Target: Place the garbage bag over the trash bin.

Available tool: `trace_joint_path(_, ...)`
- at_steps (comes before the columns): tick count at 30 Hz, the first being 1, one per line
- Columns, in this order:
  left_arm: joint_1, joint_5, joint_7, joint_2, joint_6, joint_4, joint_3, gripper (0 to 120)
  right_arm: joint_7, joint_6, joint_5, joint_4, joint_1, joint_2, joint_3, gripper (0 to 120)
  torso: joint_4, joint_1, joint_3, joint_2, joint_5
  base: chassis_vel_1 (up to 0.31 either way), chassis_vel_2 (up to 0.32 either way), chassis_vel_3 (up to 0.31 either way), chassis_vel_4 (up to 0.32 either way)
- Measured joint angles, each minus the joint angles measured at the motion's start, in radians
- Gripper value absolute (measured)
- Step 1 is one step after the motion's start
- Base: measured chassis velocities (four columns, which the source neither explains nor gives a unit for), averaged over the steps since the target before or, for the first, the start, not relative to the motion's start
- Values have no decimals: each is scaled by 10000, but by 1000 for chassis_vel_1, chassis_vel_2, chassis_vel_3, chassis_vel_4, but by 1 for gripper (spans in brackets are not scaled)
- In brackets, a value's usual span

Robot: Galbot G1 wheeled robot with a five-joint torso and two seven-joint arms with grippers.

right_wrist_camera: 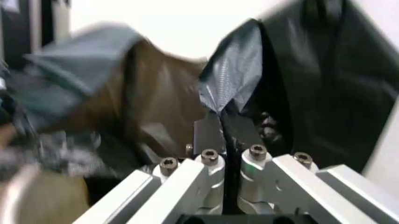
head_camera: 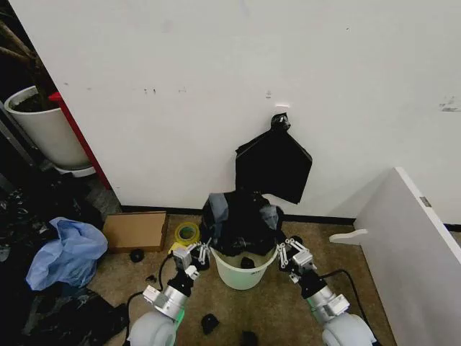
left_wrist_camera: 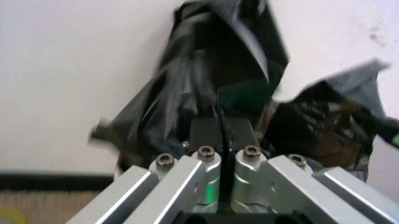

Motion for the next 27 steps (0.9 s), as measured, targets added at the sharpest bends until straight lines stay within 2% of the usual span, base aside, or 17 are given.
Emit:
trace_joint_path(4, -78, -428, 280, -314, -16, 372, 134, 0, 369, -15, -130, -477, 128, 55, 0, 0, -1, 0, -1, 0, 0, 0, 0, 0, 0)
trace_joint_path(9, -234, -1045, 1275, -780, -18, 968, 200, 0, 572, 48, 111, -821, 331, 92, 144, 0, 0, 0, 0, 0, 0, 0, 0, 0, 0)
trace_joint_path(16, -354, -1428, 1805, -1302, -72, 1853, 215, 0, -1189, 1107, 1924, -864, 228, 106, 143, 0, -1, 0, 0, 0, -1, 0, 0, 0, 0)
trace_joint_path(18, -359, -1253, 1696, -1437, -232, 2020, 140, 0, -1576, 1357, 2319, -832, 156, 152, 98, 0, -1, 0, -1, 0, -2, 0, 0, 0, 0)
trace_joint_path(22, -292, -627, 1315, -1381, -426, 1972, 47, 0, -1515, 1422, 2137, -927, 94, 196, 90, 0, -1, 0, 0, 0, -2, 0, 0, 0, 0)
trace_joint_path(27, 117, 828, -161, -815, -761, 1147, -187, 0, -471, 1086, 1183, -819, -206, 113, -90, 0, -1, 0, 0, 0, -2, 0, 0, 0, 0)
